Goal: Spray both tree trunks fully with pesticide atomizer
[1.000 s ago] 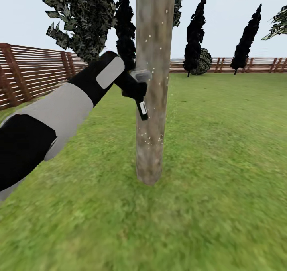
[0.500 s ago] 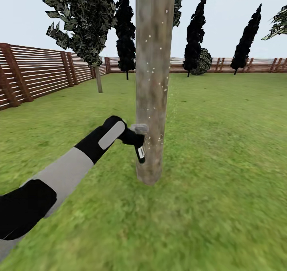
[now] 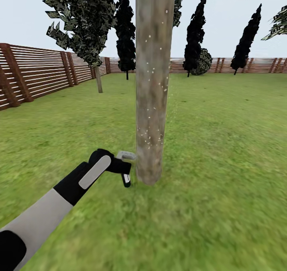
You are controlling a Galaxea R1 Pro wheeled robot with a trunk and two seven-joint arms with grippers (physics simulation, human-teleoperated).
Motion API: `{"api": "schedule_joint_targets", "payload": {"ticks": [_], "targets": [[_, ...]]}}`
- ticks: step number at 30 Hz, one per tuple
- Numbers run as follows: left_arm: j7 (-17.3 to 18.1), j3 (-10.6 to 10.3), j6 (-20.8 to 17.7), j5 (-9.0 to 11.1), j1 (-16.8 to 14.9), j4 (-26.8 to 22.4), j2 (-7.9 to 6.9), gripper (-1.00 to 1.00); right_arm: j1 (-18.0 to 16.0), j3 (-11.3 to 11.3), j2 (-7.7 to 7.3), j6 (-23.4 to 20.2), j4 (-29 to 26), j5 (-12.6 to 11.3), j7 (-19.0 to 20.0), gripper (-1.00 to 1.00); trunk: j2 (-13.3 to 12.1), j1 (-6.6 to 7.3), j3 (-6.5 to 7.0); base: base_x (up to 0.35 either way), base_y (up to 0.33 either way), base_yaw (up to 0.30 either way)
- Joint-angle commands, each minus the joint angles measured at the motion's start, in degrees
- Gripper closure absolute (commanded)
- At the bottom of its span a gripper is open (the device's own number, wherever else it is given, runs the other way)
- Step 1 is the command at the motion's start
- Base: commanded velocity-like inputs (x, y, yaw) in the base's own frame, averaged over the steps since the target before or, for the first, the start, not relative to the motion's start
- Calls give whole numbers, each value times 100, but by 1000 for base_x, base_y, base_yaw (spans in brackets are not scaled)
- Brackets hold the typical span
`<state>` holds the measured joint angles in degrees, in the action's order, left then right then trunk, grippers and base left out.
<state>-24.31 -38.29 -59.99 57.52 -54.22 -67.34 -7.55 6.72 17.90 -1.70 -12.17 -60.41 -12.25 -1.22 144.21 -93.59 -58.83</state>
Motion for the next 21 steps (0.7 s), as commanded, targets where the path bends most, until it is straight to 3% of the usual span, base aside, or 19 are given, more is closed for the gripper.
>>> {"api": "schedule_joint_targets", "payload": {"ticks": [1, 6, 8, 10, 16, 21], "targets": [[-134, -24, -1, 62, -1, -51, -4, 100, 24, -1, -2, -27, -14, -52, -10, 100, 2, 1, -5, 0, 0, 0], [-391, -44, -1, 52, 6, -159, -3, 100, 109, 10, -51, -67, -14, -65, 7, 100, 2, 1, -5, 0, 0, 0], [-1052, -28, -1, 57, 205, -367, 0, 100, 115, 12, -53, -79, -14, -50, -2, 100, 2, 1, -5, 0, 0, 0], [-1491, -20, -1, 85, 400, -743, 0, 100, 119, 12, -67, -82, -14, -42, -1, 100, 2, 1, -5, 0, 0, 0], [-1654, -28, -1, 144, 504, -981, 38, 100, 159, 12, -61, -65, -14, -40, -9, 100, 2, 1, 1, 0, 16, -123], [-1664, -50, -1, 152, 546, -1029, 67, 100, 195, 12, -54, -40, -14, -42, -9, 100, 2, 1, 16, -1, 263, -229]]}}
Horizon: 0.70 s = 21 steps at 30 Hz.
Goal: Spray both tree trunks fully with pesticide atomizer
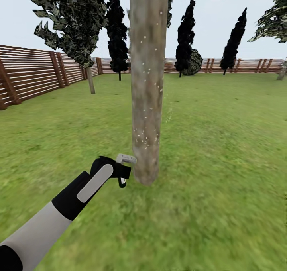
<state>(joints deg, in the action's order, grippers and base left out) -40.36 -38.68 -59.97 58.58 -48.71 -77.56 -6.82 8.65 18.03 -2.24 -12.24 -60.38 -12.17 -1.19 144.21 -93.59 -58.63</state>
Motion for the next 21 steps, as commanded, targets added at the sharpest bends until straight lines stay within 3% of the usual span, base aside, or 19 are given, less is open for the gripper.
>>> {"api": "schedule_joint_targets", "payload": {"ticks": [1, 4, 10, 21], "targets": [[-57, -13, -3, 46, 1, -10, -2, 100, 3, -1, -2, -36, -17, -53, -13, 100, 2, 1, -2, -23, 290, -235], [-9, -11, -3, 47, 9, 22, 4, 100, 5, 1, -9, -53, -17, -63, -18, 100, 2, 1, 7, -12, 126, -235], [407, -14, -3, 54, 11, 55, 5, 100, 5, -1, 1, -56, -17, -55, -21, 100, 2, 1, 11, -2, 207, -233], [449, -8, -3, 73, 11, 315, 121, 100, 8, -2, 14, -34, -12, -48, -13, 100, 2, 1, 11, 0, 330, -119]]}}
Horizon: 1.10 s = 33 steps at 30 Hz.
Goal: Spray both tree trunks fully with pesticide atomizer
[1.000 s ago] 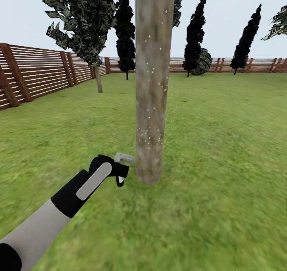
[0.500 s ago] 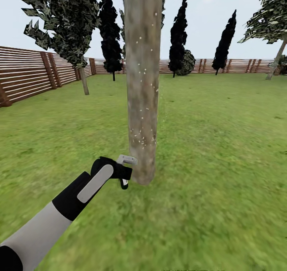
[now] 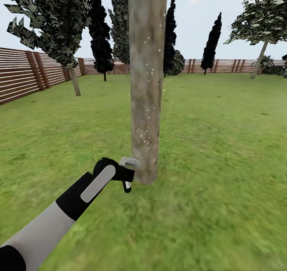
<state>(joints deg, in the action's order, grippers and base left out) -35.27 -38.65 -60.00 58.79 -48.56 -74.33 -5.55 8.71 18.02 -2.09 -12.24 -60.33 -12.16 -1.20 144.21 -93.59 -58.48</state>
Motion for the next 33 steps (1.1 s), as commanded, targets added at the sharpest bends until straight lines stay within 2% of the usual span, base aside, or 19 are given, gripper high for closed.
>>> {"api": "schedule_joint_targets", "payload": {"ticks": [1, 7, 14, 33], "targets": [[-59, -11, 0, 53, -4, -5, 1, 100, 5, 0, -1, -29, -16, -50, -12, 100, 2, 1, -5, 0, 334, -218], [-58, -11, 0, 53, -4, -3, 39, 100, 32, 0, -10, -24, -18, -50, -12, 100, 2, 1, -5, 0, 334, -228], [-58, -11, 0, 53, -4, -11, 44, 100, 43, 0, -3, -29, -23, -50, -7, 100, 2, 1, -5, 0, 334, -64], [-54, -11, 0, 46, -4, -23, 45, 100, 43, 0, -17, -65, -23, -51, 21, 100, 2, 1, 8, 0, 334, -153]]}}
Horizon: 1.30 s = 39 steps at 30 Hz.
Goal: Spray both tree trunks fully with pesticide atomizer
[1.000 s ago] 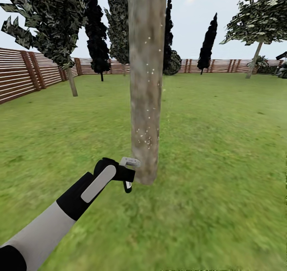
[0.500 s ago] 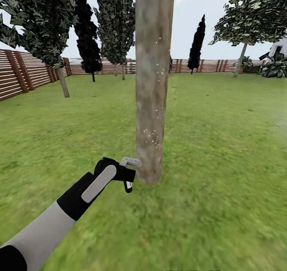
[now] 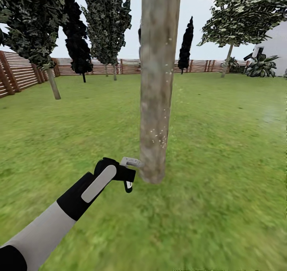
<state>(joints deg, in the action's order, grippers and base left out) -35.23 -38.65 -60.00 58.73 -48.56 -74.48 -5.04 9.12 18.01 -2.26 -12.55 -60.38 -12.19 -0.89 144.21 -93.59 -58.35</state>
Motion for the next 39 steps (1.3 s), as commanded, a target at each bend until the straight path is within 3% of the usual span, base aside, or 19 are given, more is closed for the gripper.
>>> {"api": "schedule_joint_targets", "payload": {"ticks": [1, 25, 39], "targets": [[-59, -11, 0, 53, -4, -10, -6, 100, 2, 1, 2, -34, -18, -48, -9, 100, 2, 1, -4, 0, 334, -100], [-63, -11, 0, 36, 31, -58, 46, 100, 2, 6, -6, -28, -18, -70, -7, 100, 2, 1, 2, 8, 333, -104], [-30, -31, 0, 16, 31, -57, 82, 100, 6, 28, -6, -29, -18, -80, -16, 100, 2, 1, 19, 307, 73, -129]]}}
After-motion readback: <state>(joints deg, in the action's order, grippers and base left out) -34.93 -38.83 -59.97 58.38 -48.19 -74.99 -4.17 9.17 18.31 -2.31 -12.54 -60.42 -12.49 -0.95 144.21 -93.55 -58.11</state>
